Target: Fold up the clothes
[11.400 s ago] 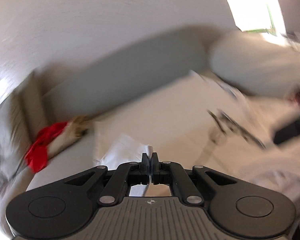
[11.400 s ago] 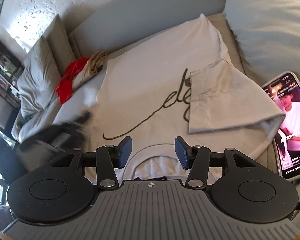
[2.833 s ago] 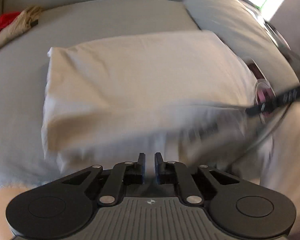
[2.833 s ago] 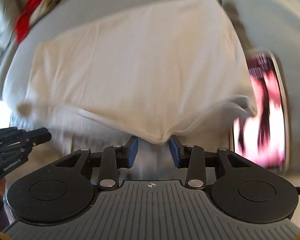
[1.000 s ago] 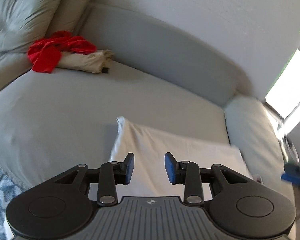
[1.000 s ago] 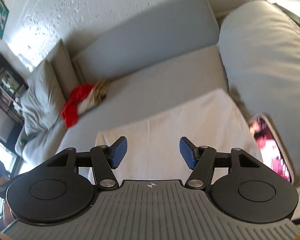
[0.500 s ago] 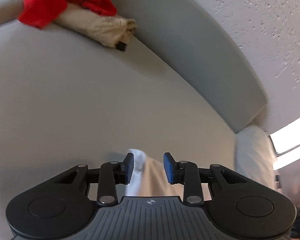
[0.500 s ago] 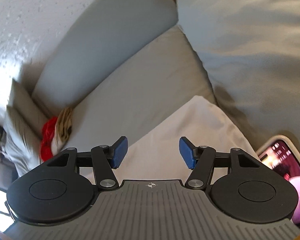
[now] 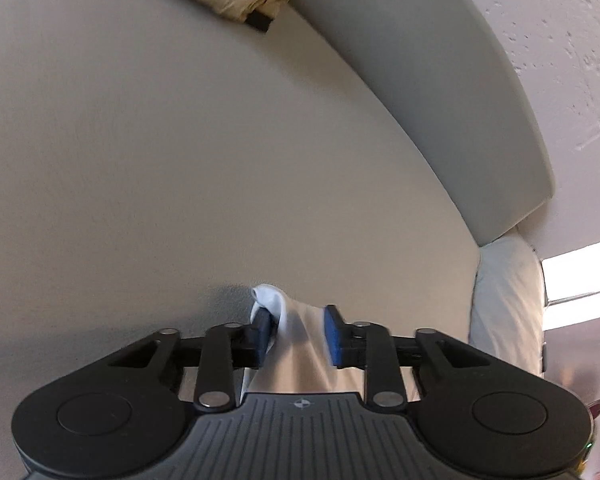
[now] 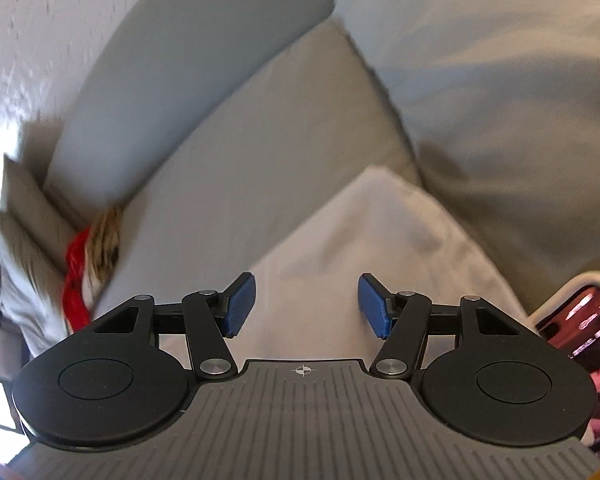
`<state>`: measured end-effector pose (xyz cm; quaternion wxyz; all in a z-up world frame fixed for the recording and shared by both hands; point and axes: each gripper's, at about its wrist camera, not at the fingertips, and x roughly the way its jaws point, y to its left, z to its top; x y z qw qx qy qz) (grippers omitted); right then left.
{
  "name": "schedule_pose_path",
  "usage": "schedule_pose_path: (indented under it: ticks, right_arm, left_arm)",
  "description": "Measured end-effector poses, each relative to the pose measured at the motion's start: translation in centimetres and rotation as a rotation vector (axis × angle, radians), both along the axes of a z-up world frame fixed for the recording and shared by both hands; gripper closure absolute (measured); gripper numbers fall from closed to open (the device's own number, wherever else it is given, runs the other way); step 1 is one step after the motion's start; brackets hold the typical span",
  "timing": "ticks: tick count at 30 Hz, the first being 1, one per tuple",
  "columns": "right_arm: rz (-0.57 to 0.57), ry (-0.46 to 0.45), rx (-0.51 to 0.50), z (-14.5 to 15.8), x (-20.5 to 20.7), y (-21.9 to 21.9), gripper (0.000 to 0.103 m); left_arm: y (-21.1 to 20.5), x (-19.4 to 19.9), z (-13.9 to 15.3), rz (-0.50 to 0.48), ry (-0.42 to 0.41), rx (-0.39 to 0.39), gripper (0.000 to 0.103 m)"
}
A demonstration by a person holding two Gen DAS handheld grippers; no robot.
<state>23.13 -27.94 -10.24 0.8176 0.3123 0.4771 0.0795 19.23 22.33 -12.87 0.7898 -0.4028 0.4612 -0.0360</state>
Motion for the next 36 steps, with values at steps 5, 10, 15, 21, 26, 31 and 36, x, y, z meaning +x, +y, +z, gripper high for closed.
schedule_pose_path:
  ticks: [5, 10, 15, 21, 26, 31, 36]
  right_arm:
    - [0.032, -0.001, -0.042, -0.7, 0.0, 0.8, 0.040]
    - [0.021, -0.011, -0.042, -0.6, 0.1, 0.2, 0.040]
    - [-0.063, -0.117, -0.046, 1.5, -1.6, -1.2, 0.040]
    - [-0.210, -0.177, -0.083, 1.4, -2.1, -4.0, 0.042]
    - [-0.240, -0.134, -0.029, -1.3, -0.1, -5.6, 0.052]
    - [-0.233, -0.124, 0.046, -3.1, 1.6, -6.0, 0.060]
    - [-0.172, -0.123, 0.024, -3.9, 2.9, -5.1, 0.097]
  left_arm:
    - [1.1, -1.2, 0.9, 0.071, -0.033, 0.134, 0.099]
    - [1.2, -3.6, 3.9, 0.123, -0.081, 0.457, 0.098]
    - [-2.1, -4.9, 5.4, 0.020, -0.134, 0.520, 0.096]
    - [-8.1, -4.3, 4.0, -0.156, -0.204, 0.541, 0.082]
    - [-7.3, -3.1, 0.9, -0.094, -0.151, 0.555, 0.095]
    - [-6.4, -3.3, 0.5, -0.076, -0.122, 0.551, 0.098]
    - [-6.7, -3.2, 0.7, -0.081, -0.107, 0.570, 0.098]
